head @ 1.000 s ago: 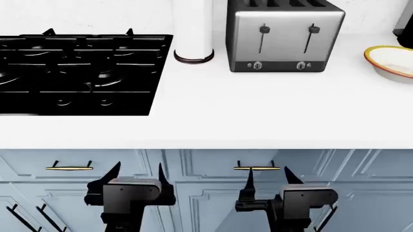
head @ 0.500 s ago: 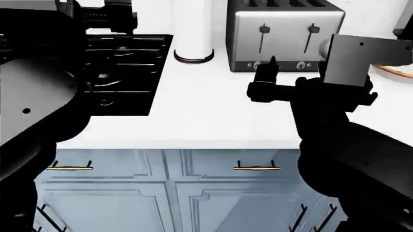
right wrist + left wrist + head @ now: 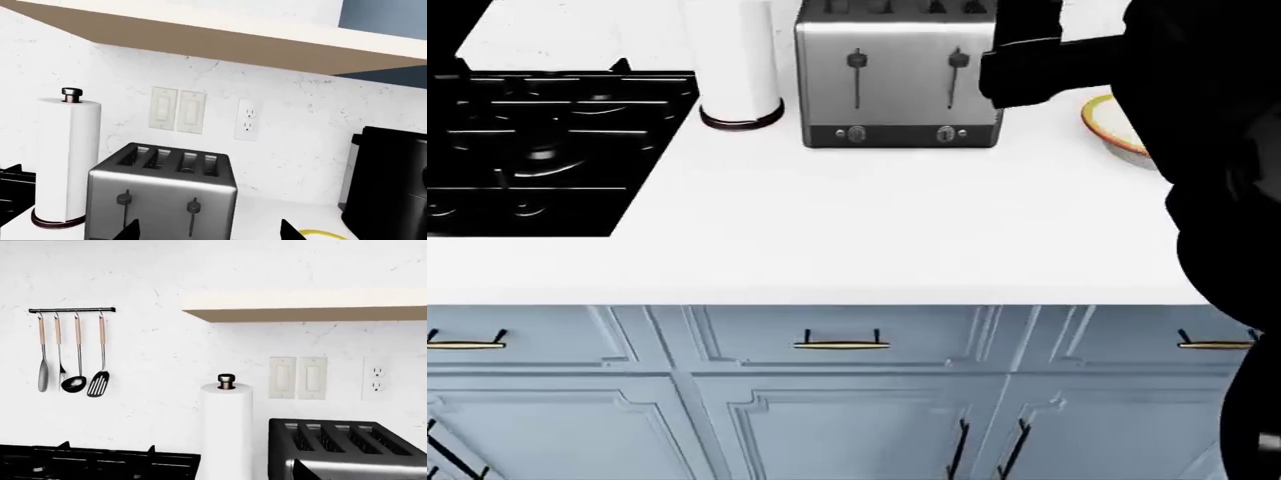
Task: Place the two vegetables and bowl onto the tray for setting up a vegetable dip station.
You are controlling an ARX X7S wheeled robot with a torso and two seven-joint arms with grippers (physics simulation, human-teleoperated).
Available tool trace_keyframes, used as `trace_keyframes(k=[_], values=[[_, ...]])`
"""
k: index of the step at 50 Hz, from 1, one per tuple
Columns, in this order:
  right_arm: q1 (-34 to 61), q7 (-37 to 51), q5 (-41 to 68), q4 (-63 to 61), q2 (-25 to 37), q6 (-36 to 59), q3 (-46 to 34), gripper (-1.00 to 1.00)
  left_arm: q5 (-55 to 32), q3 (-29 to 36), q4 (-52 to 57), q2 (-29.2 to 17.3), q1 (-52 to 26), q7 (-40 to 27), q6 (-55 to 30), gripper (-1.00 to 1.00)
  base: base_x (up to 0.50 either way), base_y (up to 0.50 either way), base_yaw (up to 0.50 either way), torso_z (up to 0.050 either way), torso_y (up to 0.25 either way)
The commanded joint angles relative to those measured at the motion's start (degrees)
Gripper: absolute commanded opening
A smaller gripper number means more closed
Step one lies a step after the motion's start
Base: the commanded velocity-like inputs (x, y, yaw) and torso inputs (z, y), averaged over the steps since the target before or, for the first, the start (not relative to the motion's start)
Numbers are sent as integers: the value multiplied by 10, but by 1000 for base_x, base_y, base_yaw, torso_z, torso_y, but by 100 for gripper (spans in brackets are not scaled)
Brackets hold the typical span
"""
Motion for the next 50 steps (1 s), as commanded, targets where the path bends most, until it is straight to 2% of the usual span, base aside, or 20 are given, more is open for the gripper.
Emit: trace_keyframes(k=[1, 50], values=[[19, -21, 12, -6, 16, -6, -6, 100, -42, 4, -13, -14, -13, -19, 8, 100, 0, -500, 0, 0, 0], [25, -29, 29, -8, 33, -44, -39, 100, -39, 7, -23, -21, 7, -17, 31, 100, 0, -500, 0, 0, 0]])
